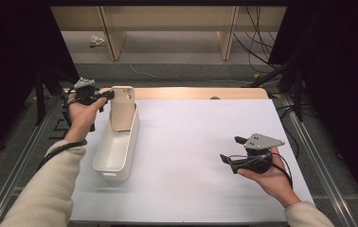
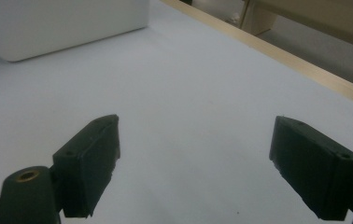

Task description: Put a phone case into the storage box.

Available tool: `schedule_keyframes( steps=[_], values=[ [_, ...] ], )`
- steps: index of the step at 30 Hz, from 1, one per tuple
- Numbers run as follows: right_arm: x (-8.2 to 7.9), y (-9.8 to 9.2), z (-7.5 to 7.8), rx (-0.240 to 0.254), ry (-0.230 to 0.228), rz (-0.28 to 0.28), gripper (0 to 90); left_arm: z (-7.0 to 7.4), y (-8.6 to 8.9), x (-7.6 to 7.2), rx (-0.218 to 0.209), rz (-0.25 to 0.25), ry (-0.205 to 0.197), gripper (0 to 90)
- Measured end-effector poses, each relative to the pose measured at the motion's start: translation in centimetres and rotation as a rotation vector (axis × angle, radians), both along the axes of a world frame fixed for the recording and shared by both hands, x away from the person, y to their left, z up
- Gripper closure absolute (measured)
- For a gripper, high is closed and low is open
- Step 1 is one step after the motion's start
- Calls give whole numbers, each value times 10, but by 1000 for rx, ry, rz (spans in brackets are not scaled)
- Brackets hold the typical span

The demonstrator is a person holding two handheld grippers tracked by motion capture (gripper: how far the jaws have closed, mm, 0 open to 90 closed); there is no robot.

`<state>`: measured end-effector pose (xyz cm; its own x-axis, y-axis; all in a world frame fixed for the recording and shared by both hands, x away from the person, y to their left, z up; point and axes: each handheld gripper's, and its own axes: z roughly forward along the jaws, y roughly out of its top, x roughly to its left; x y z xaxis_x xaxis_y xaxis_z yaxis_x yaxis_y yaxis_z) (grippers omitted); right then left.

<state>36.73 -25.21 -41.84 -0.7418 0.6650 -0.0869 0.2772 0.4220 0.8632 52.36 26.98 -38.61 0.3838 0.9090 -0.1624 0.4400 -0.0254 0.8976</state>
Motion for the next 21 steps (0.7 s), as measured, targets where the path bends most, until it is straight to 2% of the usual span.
schedule_keyframes(
  steps=[21],
  values=[
    [0,0,-1,5,6,2,171,-16,2,2,-13,18,30,829]
  ],
)
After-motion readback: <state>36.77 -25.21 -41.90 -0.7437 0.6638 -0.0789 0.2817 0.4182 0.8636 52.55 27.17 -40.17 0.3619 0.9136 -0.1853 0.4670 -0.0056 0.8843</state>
